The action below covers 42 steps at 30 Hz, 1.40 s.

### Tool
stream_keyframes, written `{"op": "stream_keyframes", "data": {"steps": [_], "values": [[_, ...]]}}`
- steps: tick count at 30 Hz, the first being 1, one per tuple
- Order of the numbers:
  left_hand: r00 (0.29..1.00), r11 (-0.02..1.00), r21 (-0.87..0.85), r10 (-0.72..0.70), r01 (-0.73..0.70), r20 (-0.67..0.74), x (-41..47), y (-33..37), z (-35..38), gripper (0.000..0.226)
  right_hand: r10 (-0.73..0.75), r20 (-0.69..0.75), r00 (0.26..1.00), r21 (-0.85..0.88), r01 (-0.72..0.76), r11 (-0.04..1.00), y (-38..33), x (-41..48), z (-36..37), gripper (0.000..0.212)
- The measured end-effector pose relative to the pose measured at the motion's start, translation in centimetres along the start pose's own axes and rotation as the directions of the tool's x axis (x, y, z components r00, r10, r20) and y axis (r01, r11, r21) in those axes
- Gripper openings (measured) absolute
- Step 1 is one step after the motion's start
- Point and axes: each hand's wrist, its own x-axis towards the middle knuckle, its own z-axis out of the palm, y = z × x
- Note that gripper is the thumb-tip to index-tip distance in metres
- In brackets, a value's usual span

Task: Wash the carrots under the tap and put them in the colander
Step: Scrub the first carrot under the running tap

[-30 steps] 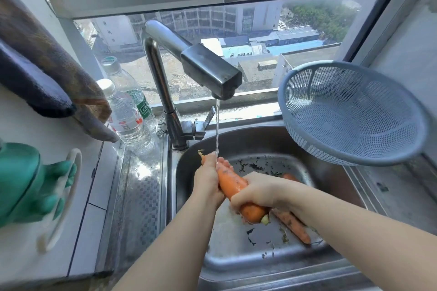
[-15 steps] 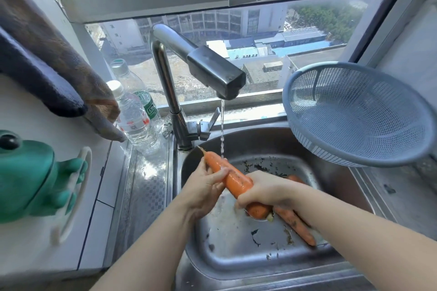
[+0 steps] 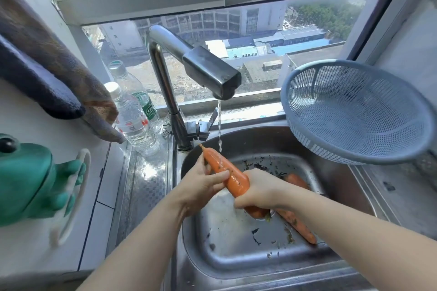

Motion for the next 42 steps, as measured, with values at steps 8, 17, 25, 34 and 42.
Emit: {"op": "stream_keyframes", "data": {"steps": [8,17,25,34,42], "values": [[0.999,0.997,-0.071,0.008,-0.005,0.034,-0.2,0.6,-0.3,0.036,-0.02,0.009,1.0,0.033,0.02,0.999,-0.1,0.2,-0.1,0.02],[1.0,0.999,-0.025,0.029,-0.029,-0.008,0.0,1.3,-0.3,0.045,-0.035,-0.022,0.999,0.026,0.035,0.999,-0.7,0.7,0.4,0.02],[0.992,0.998,0.025,0.059,-0.056,-0.11,0.2,0.6,0.6,0.055,-0.049,-0.084,0.995,-0.037,0.046,0.998,-0.6,1.0,1.0,0.024],[0.991,0.995,0.003,0.101,-0.101,-0.088,0.0,0.6,0.3,0.053,-0.071,-0.085,0.994,-0.037,0.068,0.997,-1.3,0.7,0.4,0.023],[0.996,0.994,-0.069,0.081,-0.082,-0.021,0.0,0.9,0.1,0.053,-0.071,-0.094,0.993,-0.014,0.07,0.997,-1.3,0.7,0.1,0.02]]}}
